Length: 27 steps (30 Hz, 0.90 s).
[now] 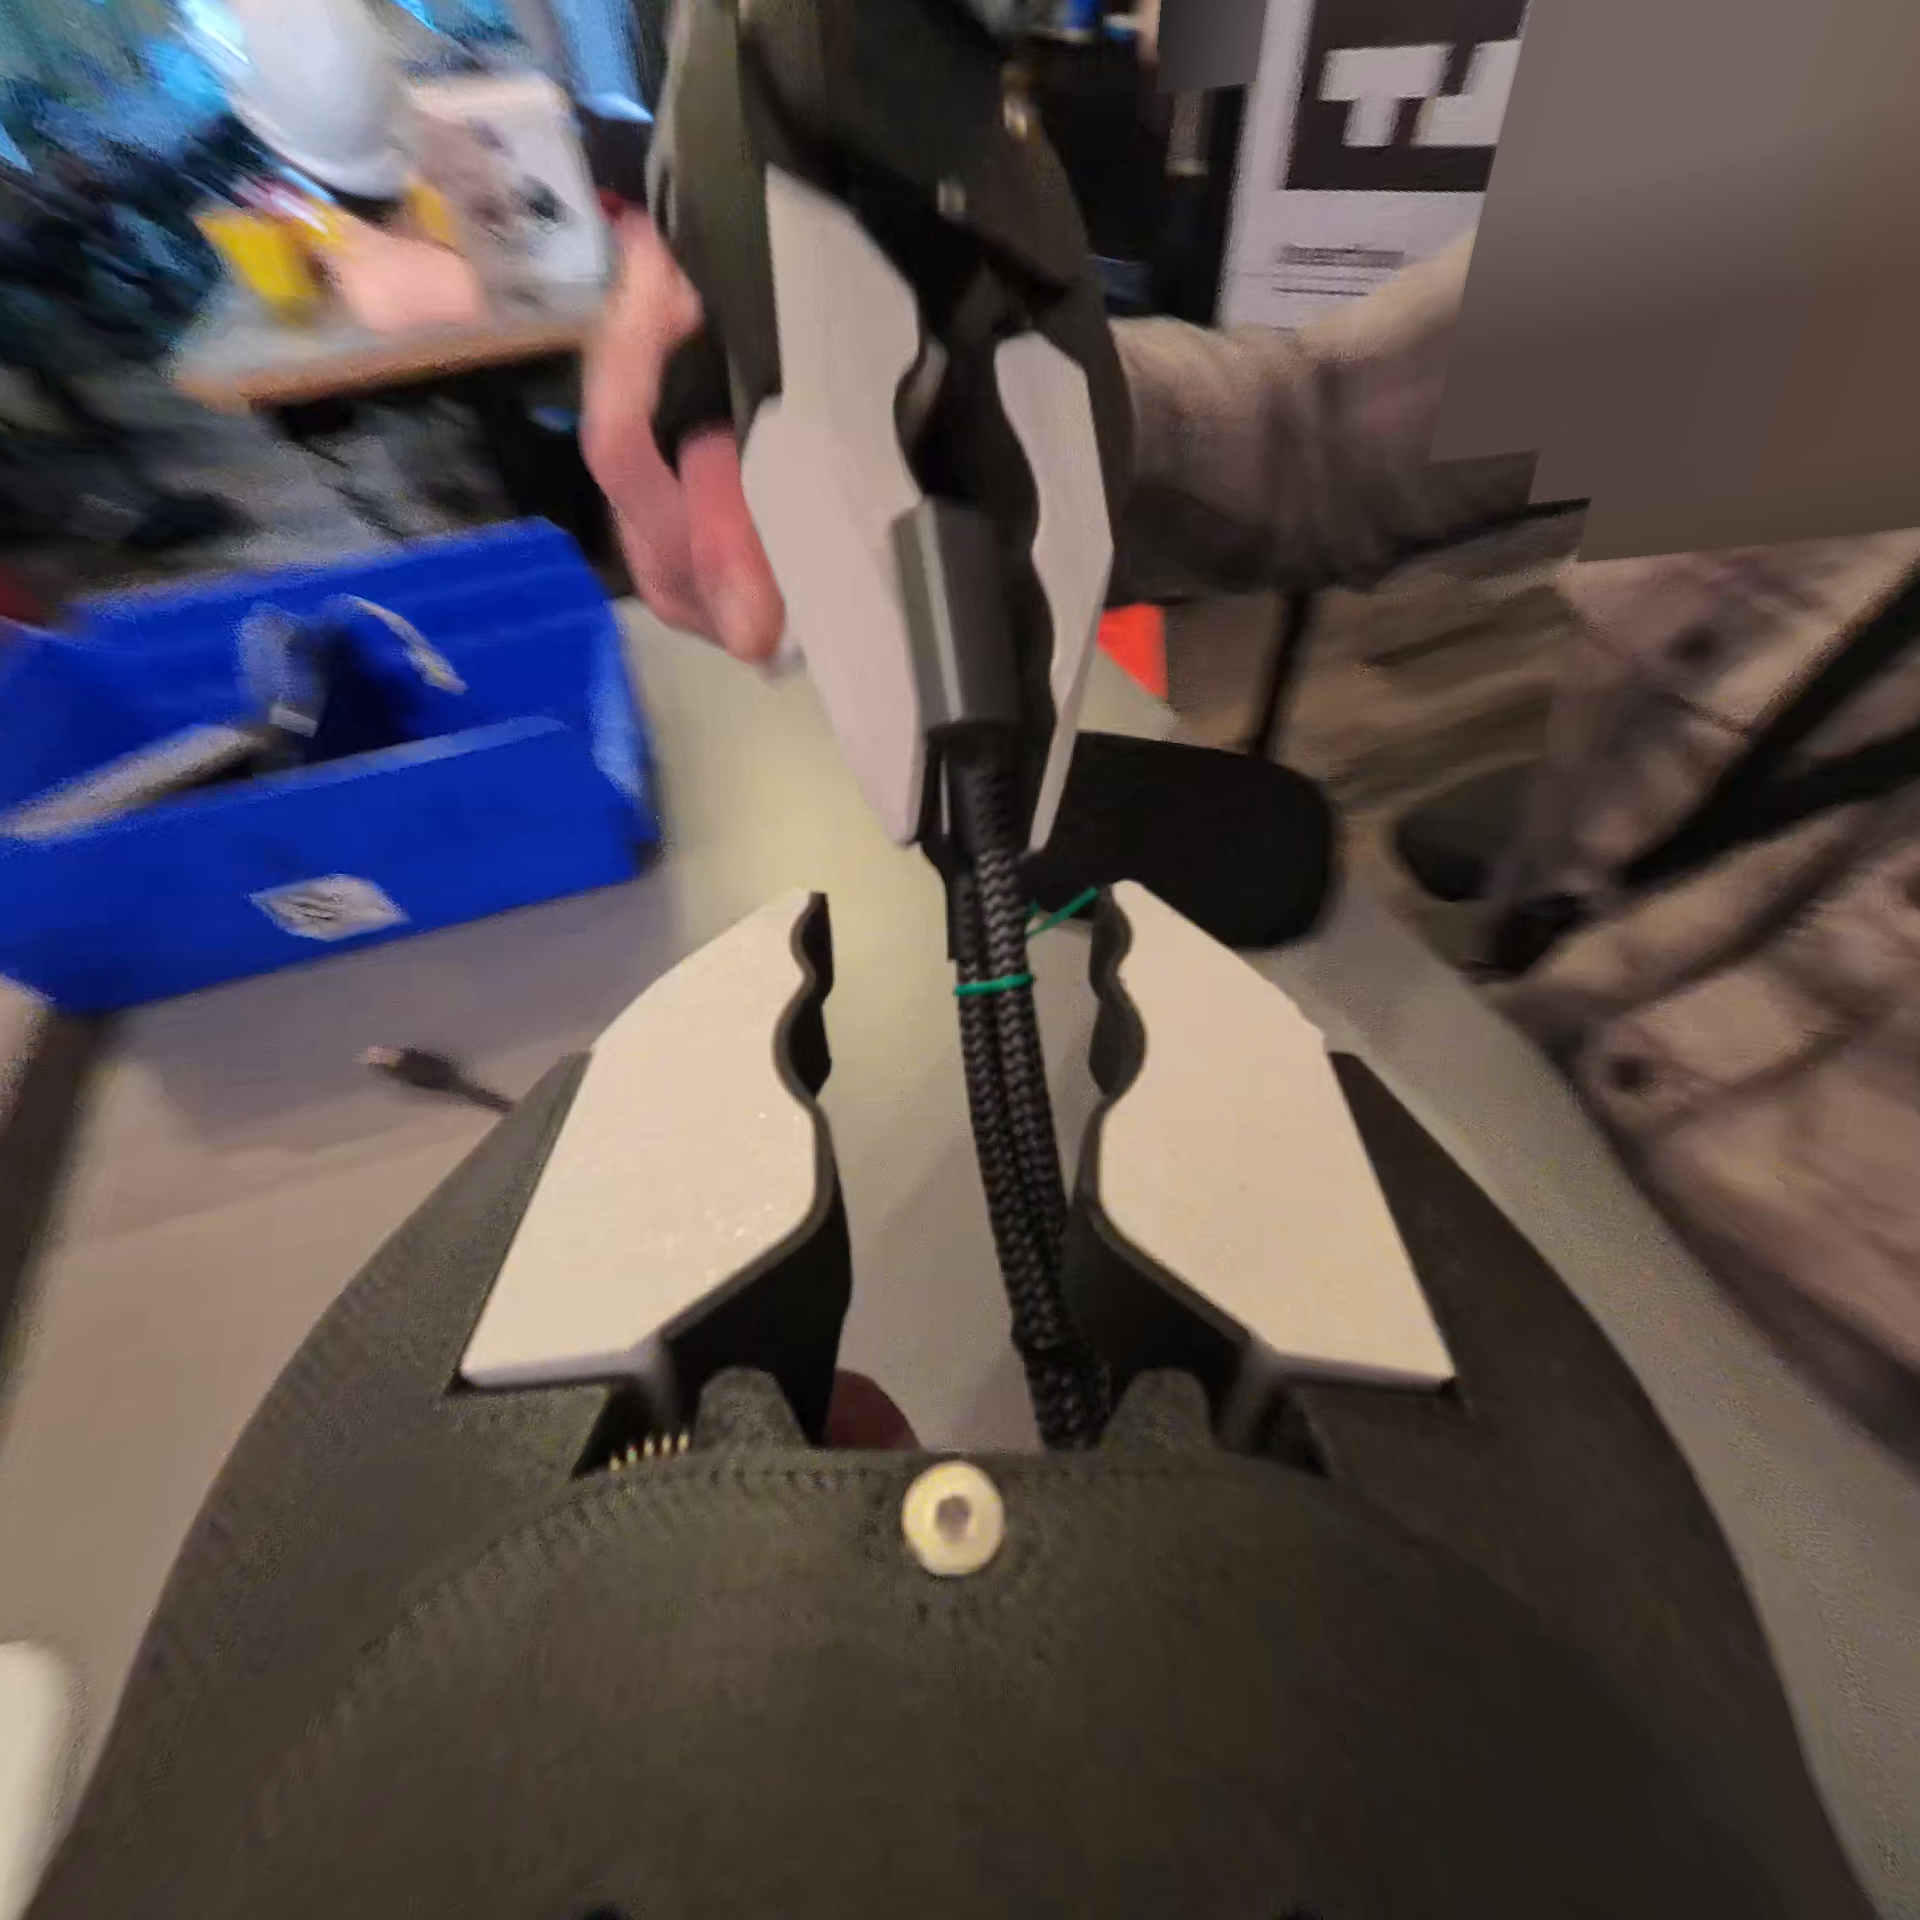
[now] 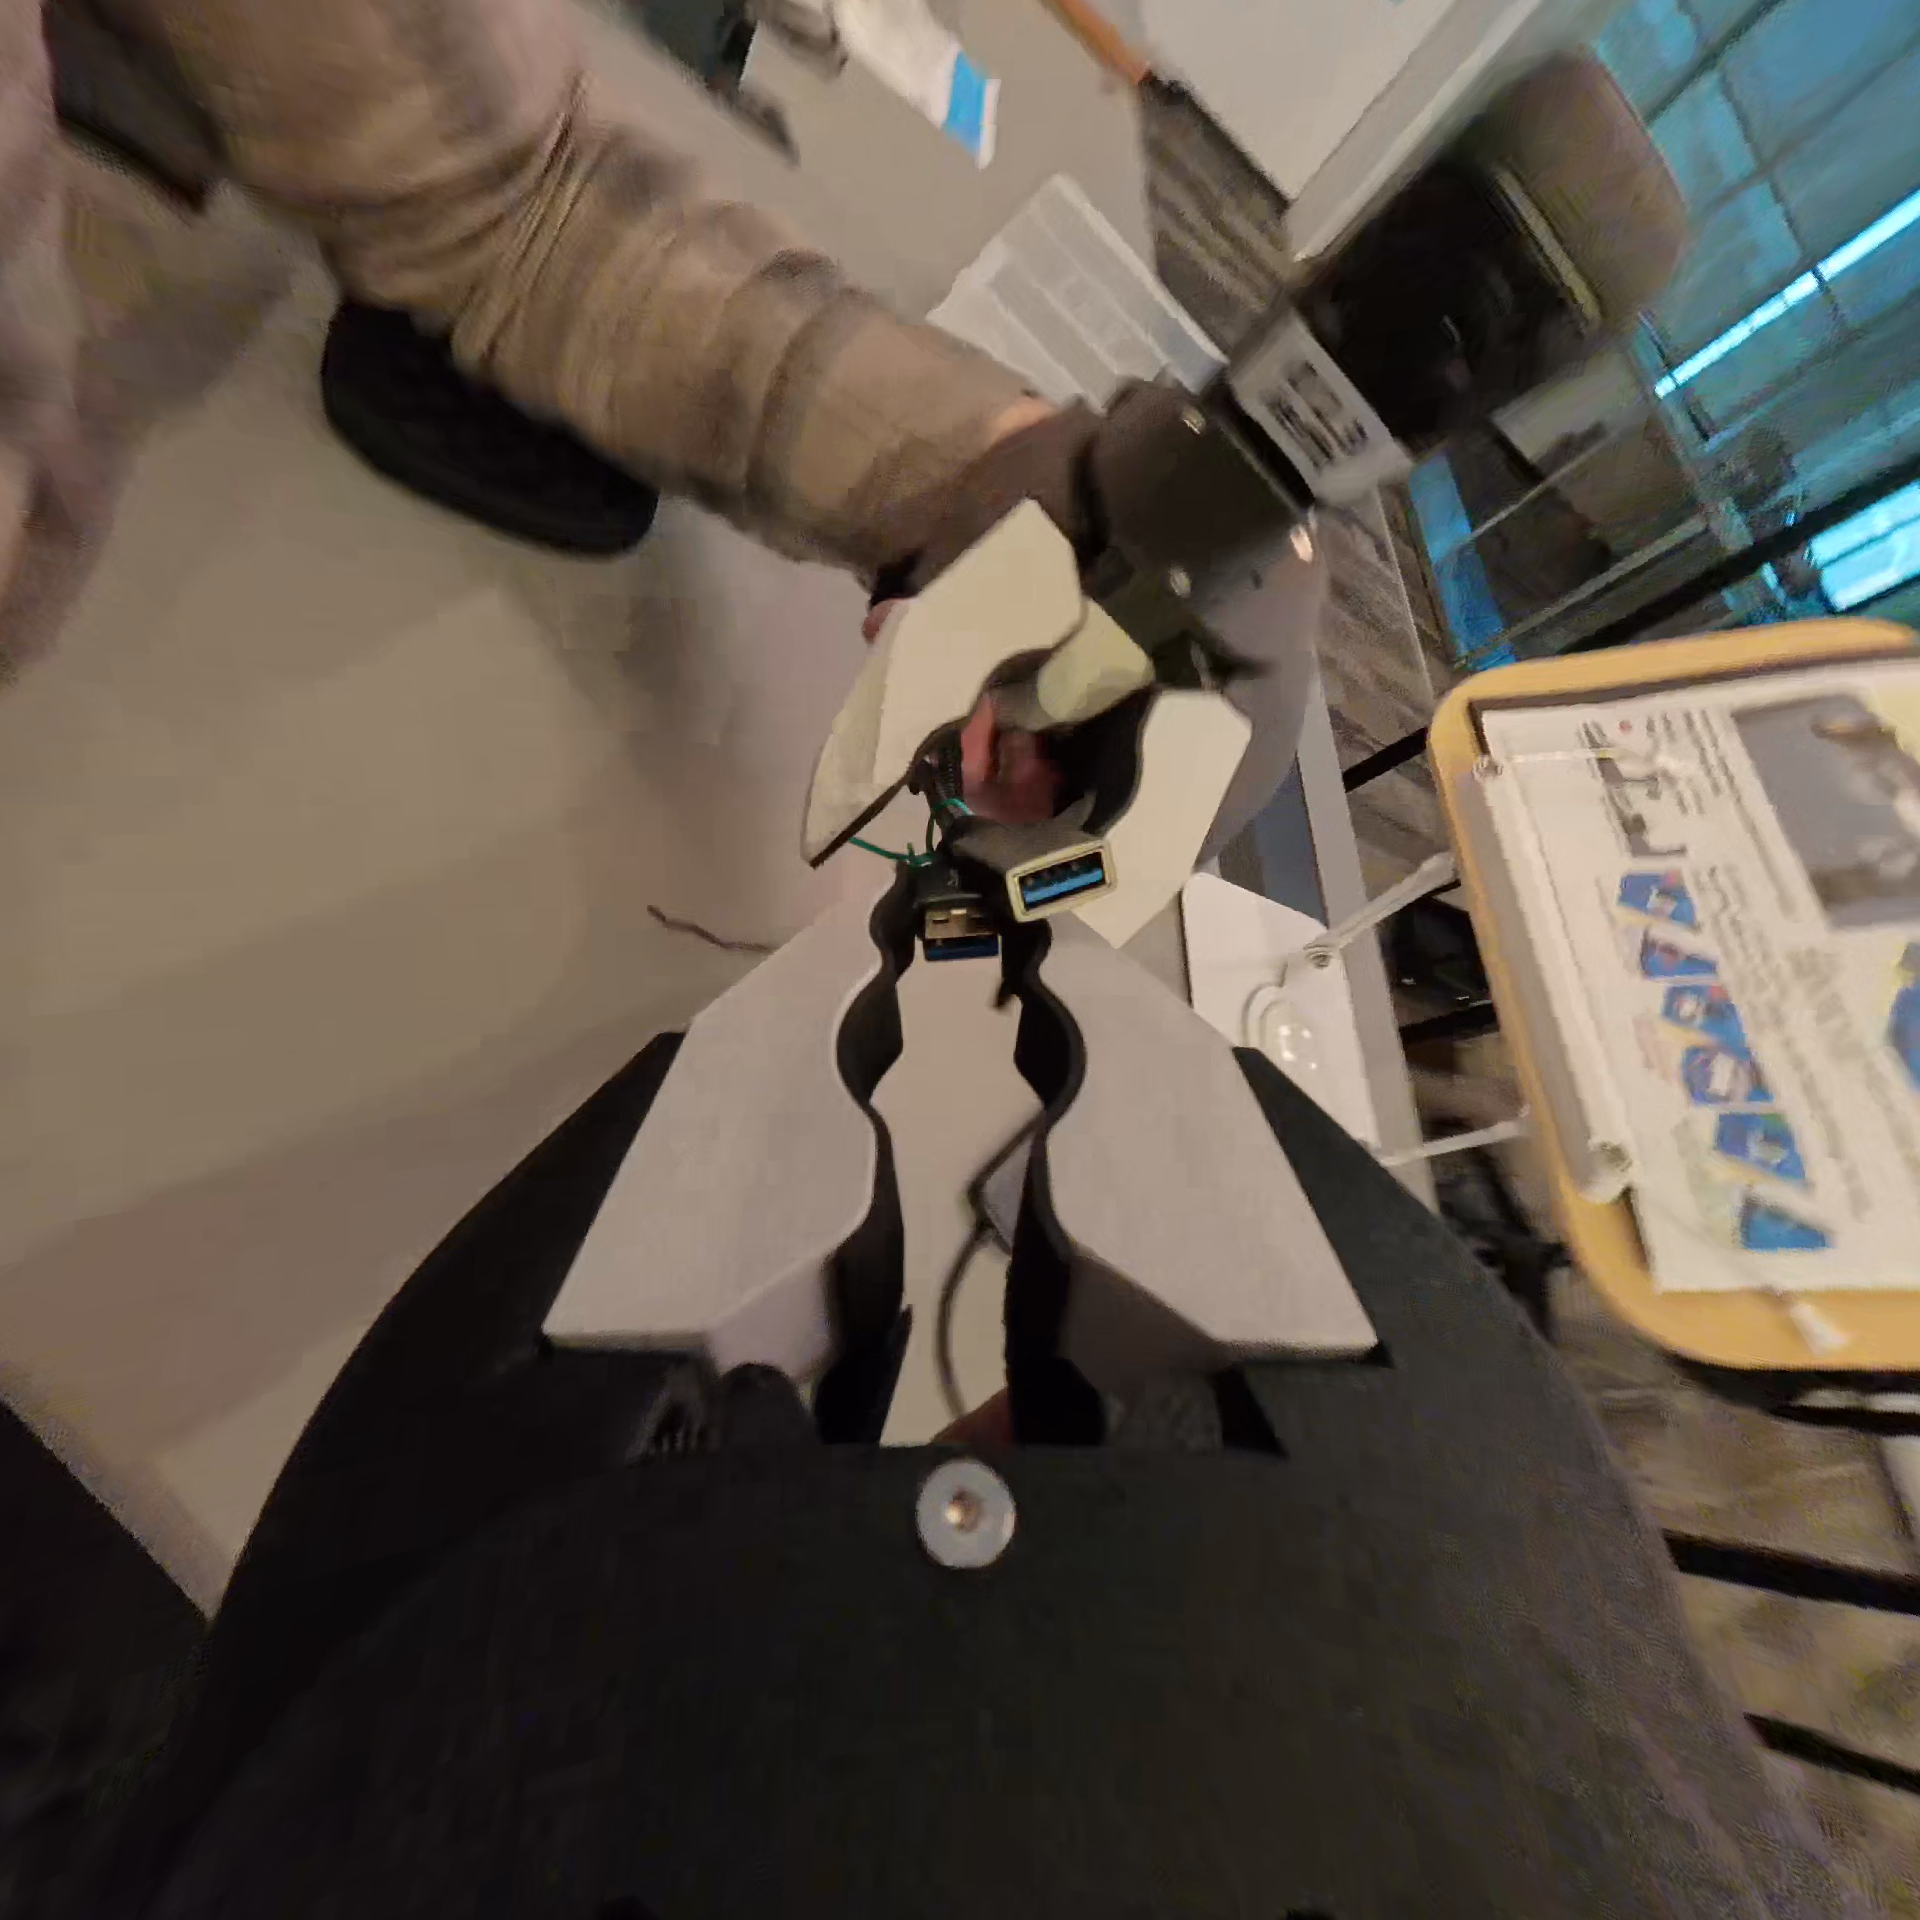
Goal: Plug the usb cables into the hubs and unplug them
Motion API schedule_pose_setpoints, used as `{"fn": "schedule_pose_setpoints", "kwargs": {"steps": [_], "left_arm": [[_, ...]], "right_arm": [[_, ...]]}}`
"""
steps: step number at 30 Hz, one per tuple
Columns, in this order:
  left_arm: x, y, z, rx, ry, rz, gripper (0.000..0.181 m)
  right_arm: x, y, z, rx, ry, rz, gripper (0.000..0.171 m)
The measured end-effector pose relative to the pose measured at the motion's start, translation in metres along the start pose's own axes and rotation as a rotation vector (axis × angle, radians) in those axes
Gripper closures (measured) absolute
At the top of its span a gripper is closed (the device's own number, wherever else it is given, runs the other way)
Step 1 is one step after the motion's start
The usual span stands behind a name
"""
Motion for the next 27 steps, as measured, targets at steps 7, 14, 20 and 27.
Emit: {"fn": "schedule_pose_setpoints", "kwargs": {"steps": [7, 14, 20, 27], "left_arm": [[0.01, 0.0, -0.036, -0.259, 0.055, -0.458, 0.143], [-0.004, 0.005, -0.03, -0.218, 0.19, -0.518, 0.161], [0.007, 0.011, -0.039, -0.095, 0.069, -0.5, 0.163], [0.021, -0.008, -0.047, -0.276, -0.008, -0.457, 0.164]], "right_arm": [[-0.01, -0.007, 0.017, -0.153, 0.004, 0.019, 0.158], [-0.023, -0.004, 0.015, -0.084, 0.099, 0.092, 0.158], [-0.017, -0.012, 0.008, -0.123, 0.051, 0.18, 0.158], [-0.003, -0.019, 0.008, -0.286, -0.139, 0.133, 0.158]]}}
Point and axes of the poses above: each gripper's, where its closed fingertips meet, x back along the fingers, z out of its underside, y = z × x across the jaws, the point moved 5 cm from there along x, back along the fingers, and after that the axes turned 12 degrees about y, right-handed, at the moved point
